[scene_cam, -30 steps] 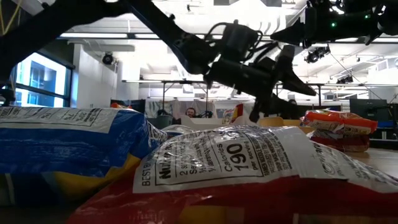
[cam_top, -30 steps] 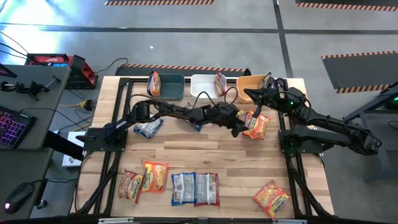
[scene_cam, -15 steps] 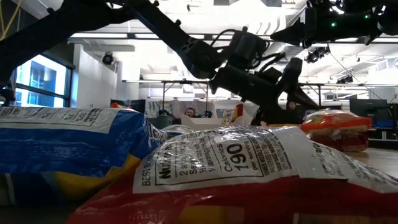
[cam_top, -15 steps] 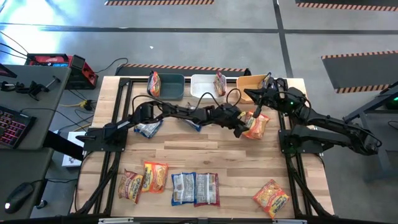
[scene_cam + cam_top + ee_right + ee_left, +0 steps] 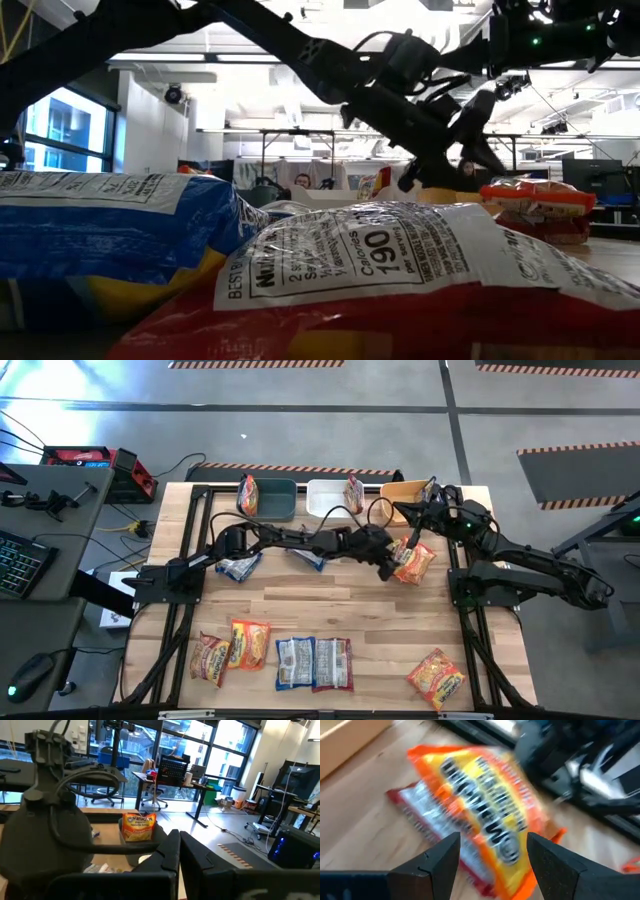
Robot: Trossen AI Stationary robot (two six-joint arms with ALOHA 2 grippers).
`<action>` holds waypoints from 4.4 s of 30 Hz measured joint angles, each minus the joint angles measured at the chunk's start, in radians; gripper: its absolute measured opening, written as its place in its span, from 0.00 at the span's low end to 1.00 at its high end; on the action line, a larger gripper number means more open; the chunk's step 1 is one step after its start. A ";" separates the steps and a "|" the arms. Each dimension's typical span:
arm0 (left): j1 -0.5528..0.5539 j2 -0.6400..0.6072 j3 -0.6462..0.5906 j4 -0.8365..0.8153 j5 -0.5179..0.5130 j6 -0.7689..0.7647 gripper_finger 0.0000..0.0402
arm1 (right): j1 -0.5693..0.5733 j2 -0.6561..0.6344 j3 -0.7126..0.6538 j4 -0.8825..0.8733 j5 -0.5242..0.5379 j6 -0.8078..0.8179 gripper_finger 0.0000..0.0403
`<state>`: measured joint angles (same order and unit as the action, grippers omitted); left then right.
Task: Sort Maruchan noodles
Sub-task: Put the top orange noodle pack into the blue bin
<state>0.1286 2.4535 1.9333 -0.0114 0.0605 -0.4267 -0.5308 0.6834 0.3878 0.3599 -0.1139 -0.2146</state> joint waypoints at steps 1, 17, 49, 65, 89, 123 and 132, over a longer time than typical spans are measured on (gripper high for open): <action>0.001 0.000 0.000 -0.016 -0.003 0.001 0.54 | 0.000 0.000 0.000 -0.003 0.000 0.000 0.00; 0.004 0.005 -0.008 0.033 0.153 -0.014 0.54 | 0.000 0.000 0.000 0.004 -0.004 -0.003 0.00; 0.024 -0.036 -0.009 -0.090 0.310 0.310 0.00 | 0.000 0.000 0.000 -0.013 -0.006 0.030 0.00; -0.046 -0.246 -0.111 -0.615 0.105 0.552 0.00 | 0.001 0.001 0.000 -0.111 -0.003 0.031 0.00; -0.197 -0.714 -0.809 -0.091 -0.189 0.489 0.00 | 0.194 0.315 -0.098 -0.112 -0.331 0.349 0.61; -0.289 -0.711 -0.809 -0.063 -0.310 0.385 0.00 | 0.368 1.220 0.062 0.720 -0.523 0.375 0.55; -0.289 -0.715 -0.809 -0.076 -0.309 0.297 0.00 | 0.375 1.221 0.064 0.755 -0.465 0.370 0.14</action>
<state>-0.1608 1.7382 1.1244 -0.0872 -0.2489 -0.1299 -0.1555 1.9041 0.4515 1.1152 -0.5793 0.1556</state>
